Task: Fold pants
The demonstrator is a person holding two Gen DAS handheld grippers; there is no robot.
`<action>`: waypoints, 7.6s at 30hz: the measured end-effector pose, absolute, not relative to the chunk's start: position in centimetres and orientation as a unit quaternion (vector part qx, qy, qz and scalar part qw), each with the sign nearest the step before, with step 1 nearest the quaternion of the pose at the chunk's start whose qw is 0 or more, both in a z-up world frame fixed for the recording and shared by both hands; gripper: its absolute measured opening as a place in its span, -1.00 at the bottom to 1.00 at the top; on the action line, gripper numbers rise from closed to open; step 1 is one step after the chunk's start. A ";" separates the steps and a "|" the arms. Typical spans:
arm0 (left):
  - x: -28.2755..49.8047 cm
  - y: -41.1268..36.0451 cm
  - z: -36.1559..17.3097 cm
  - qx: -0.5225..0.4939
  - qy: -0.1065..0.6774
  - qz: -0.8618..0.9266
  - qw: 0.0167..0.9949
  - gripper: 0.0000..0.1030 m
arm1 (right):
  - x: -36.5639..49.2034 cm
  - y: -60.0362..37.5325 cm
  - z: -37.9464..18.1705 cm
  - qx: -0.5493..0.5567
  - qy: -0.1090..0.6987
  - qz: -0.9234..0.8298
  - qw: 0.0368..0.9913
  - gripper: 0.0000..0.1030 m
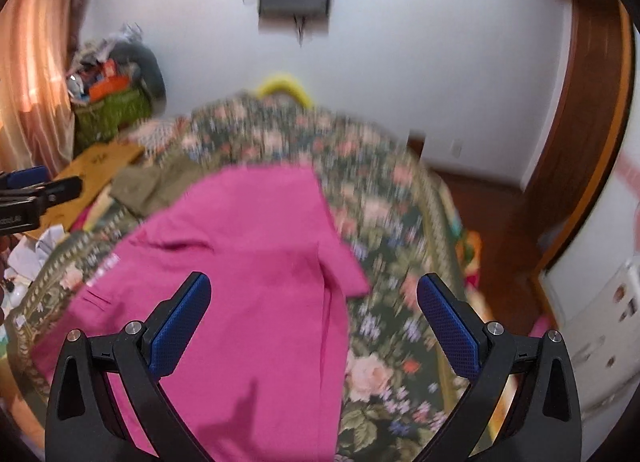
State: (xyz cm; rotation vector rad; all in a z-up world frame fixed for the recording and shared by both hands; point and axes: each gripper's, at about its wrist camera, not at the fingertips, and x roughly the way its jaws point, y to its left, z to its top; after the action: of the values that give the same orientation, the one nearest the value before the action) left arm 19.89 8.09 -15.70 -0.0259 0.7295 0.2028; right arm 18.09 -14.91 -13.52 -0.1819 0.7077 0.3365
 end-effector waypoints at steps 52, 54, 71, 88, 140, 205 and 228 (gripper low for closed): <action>32.2 14.6 -27.2 -0.071 0.539 0.008 0.840 0.06 | 34.2 -16.6 -23.6 -0.019 0.497 0.216 0.840 -0.12; 32.8 13.8 -27.7 -0.064 0.540 -0.006 0.839 -0.09 | 34.5 -16.5 -24.5 0.003 0.502 0.232 0.833 -0.12; 36.5 9.6 -26.3 0.047 0.510 0.013 0.859 -0.59 | 32.7 -19.4 -24.8 -0.042 0.474 0.213 0.854 -0.92; 32.1 7.2 -26.5 0.046 0.508 -0.026 0.859 -0.27 | 30.1 -14.1 -23.4 -0.070 0.454 0.268 0.847 -0.91; 40.7 19.7 -32.6 -0.158 0.518 -0.061 0.839 0.10 | 47.4 -5.3 -23.9 -0.090 0.437 0.255 0.858 0.01; 14.4 11.0 -20.3 0.000 0.447 -0.060 0.893 -0.68 | 15.1 -22.8 -17.4 0.003 0.430 0.219 0.876 -0.23; 14.6 9.5 -23.4 0.000 0.493 -0.057 0.868 -0.11 | 14.2 -19.8 -22.7 -0.024 0.501 0.244 0.830 -0.20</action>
State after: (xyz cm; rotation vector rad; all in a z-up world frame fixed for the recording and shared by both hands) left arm 14.64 9.49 -23.40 -0.0004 1.0309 -0.1190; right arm 14.22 -19.78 -22.74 -0.0514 1.0629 0.5181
